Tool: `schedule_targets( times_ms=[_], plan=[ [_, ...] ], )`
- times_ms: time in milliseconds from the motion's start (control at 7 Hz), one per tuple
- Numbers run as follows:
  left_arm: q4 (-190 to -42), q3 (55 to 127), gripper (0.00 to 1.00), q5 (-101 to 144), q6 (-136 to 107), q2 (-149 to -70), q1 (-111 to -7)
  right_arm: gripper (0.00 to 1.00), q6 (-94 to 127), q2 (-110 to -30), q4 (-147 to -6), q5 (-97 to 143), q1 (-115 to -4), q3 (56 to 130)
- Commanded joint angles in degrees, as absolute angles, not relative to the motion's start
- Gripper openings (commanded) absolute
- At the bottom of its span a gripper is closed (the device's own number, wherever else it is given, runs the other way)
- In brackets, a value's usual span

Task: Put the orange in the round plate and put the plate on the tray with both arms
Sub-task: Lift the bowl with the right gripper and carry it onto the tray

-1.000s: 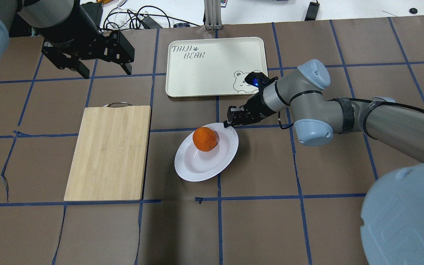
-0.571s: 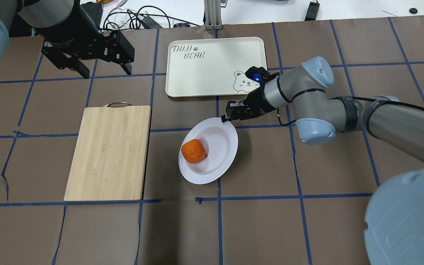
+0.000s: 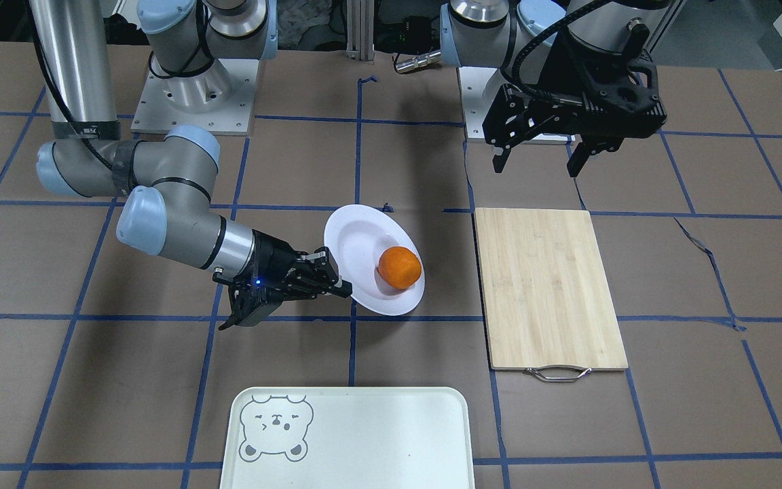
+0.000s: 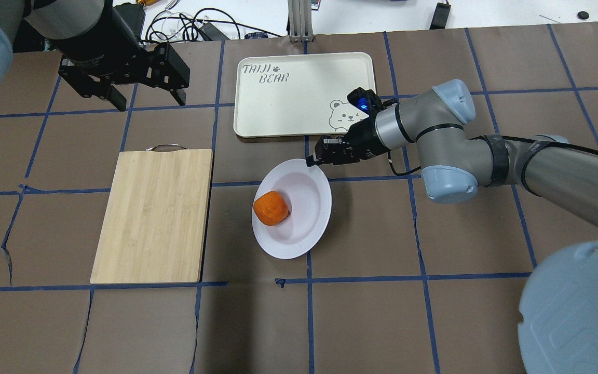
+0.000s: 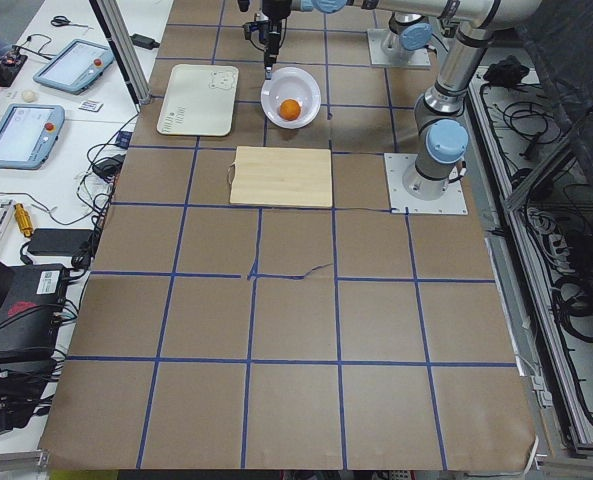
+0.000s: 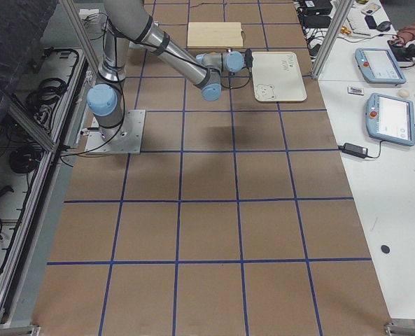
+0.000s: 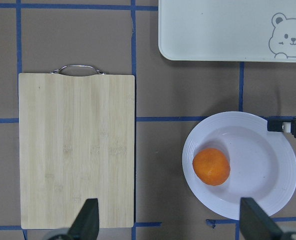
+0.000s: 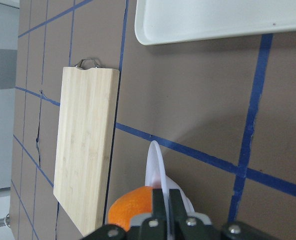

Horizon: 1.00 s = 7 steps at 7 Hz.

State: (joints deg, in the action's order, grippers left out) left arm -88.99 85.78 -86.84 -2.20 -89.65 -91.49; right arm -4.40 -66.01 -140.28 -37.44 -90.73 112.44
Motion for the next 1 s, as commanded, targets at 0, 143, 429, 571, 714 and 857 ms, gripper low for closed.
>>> schedule_targets(
  times_ms=[0,143,429,571,714,857],
  plan=[
    [-88.95,85.78,1.0,-86.84,-2.2,-89.65,-91.49,0.0,-4.05,-66.01,-139.57,-31.68,-87.73,112.67],
    [-89.03,85.78,1.0,-86.84,-2.2,-89.65,-91.49,0.0,-3.96,-65.92,-138.35,-28.77,-86.58,112.76],
    [-88.95,85.78,1.0,-86.84,-2.2,-89.65,-91.49,0.0,-4.04,-65.92,-135.1,-23.75,-85.44,112.85],
    [-89.03,85.78,1.0,-86.84,-2.2,-89.65,-91.49,0.0,-3.61,-65.74,-134.22,-19.21,-84.65,112.68],
    [-89.03,85.78,1.0,-86.84,-2.2,-89.65,-91.49,0.0,-3.43,-65.22,-134.12,-17.25,-83.51,112.24],
    [-89.03,85.78,1.0,-86.84,-2.2,-89.65,-91.49,0.0,-1.95,-65.04,-134.12,-15.92,-82.45,111.37]
  ],
)
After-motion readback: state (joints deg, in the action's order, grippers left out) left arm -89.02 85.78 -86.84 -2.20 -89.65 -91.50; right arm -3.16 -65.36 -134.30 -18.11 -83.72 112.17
